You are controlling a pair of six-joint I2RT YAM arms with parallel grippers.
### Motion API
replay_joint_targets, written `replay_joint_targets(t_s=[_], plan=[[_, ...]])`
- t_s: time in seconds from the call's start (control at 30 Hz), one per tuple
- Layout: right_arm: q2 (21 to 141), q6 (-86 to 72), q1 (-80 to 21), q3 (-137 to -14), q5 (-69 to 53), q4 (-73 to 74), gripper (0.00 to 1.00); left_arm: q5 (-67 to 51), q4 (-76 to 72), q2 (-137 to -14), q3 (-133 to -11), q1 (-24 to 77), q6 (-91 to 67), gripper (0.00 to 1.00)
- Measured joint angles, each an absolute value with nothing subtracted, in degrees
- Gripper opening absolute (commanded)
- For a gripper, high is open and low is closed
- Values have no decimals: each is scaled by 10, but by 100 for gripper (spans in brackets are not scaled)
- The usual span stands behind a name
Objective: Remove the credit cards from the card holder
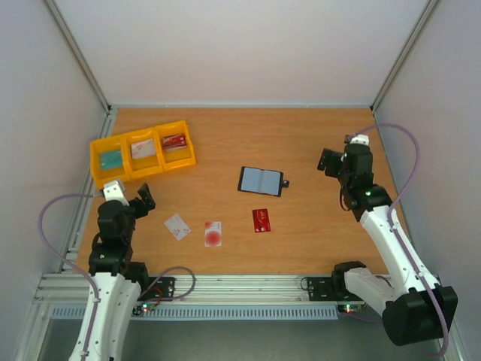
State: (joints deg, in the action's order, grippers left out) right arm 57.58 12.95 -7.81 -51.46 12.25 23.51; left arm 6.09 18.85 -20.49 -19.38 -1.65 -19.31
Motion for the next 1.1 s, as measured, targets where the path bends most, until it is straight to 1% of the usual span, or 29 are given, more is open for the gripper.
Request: replay_joint_targets(t_s=[0.1, 0.27, 0.4, 0.5, 0.57, 0.63, 0.73, 0.83, 0.93, 1.1], plan=[[567, 151, -78, -434, 179, 155, 99, 43, 180, -206, -187, -17, -188, 99], [585, 192, -78, -293, 242, -19, 98, -41, 123, -220, -189, -16, -142, 99], [648, 226, -78, -207, 254, -206, 99, -3, 86, -283, -190, -17, -111, 99], [707, 261, -78, -150, 253, -349, 98, 46, 13, -335, -164, -17, -81, 99], [740, 274, -78, -134, 251, -415, 98, 66, -28, -349, -134, -17, -76, 99], [769, 285, -78, -130, 242, -469, 99, 82, -102, -368, -81, -17, -70, 99], [819, 294, -78, -130, 233, -545, 98, 94, -195, -427, -32, -17, -57, 99], [892, 303, -77, -128, 214, -627, 98, 94, -264, -488, -29, -17, -44, 99], [948, 314, -77, -127, 186, -669, 98, 89, -334, -534, -34, -17, -30, 99], [954, 321, -75, -129, 158, -693, 98, 60, -411, -625, -60, -17, -10, 99]])
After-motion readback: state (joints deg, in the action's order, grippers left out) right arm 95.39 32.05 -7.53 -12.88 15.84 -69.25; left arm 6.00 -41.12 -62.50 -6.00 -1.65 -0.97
